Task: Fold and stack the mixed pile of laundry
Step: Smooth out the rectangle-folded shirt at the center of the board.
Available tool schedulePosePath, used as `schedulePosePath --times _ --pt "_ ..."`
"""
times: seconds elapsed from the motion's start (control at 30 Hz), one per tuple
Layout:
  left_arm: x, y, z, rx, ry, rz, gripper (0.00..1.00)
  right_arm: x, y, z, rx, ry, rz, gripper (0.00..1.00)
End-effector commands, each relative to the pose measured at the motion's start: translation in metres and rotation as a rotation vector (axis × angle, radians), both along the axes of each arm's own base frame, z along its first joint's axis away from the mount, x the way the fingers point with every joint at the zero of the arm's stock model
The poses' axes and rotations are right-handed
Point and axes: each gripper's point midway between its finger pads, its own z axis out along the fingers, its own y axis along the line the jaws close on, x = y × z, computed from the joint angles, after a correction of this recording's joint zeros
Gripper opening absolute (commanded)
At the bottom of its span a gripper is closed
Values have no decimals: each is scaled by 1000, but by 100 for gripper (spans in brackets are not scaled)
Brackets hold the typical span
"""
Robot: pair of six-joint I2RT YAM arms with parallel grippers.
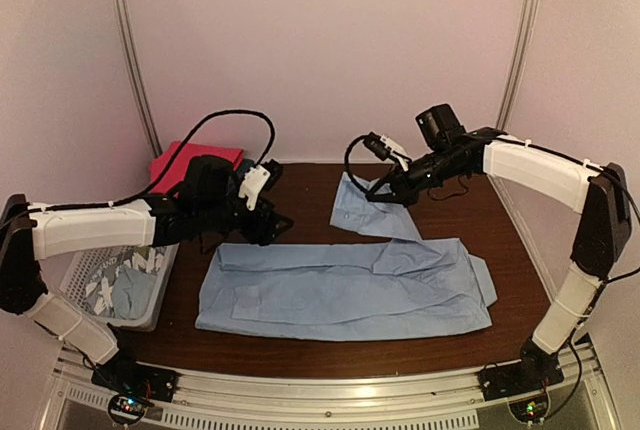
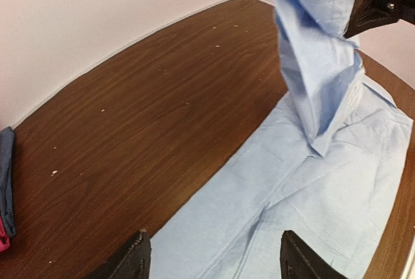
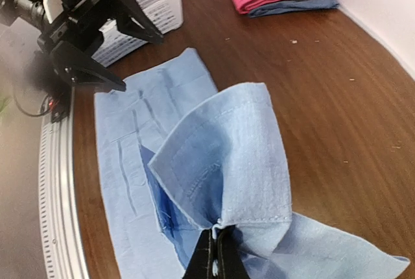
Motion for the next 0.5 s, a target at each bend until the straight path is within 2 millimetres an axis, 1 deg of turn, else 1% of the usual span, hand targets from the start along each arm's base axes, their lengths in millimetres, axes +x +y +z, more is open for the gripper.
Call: schedulePosePath --times 0.0,0.1,0.2,0.3,0.33,0.37,0.4,0.43,0.47 --pt "-21 -22 24 -101 -110 -118 67 -61 17 3 51 66 210 2" --pt "-30 -15 30 -152 -115 -109 66 -96 35 1 49 97 312 3" --pt "-37 -5 37 -181 -114 -86 67 -127 50 -11 10 144 392 3" --pt "-42 5 39 -176 -93 -52 66 -158 57 -25 -34 222 471 4" --pt "-45 8 39 -178 -89 -48 66 -167 58 -28 -45 235 487 8" --pt "-48 10 39 -178 -86 -49 67 -173 57 -29 -50 243 497 28" --pt "-51 13 39 -179 -86 -49 68 -177 56 -29 -52 247 499 44" --pt "-54 15 37 -169 -82 -51 68 -178 54 -27 -55 237 487 48" --pt "-57 16 34 -157 -78 -53 68 -176 51 -25 -57 217 467 49"
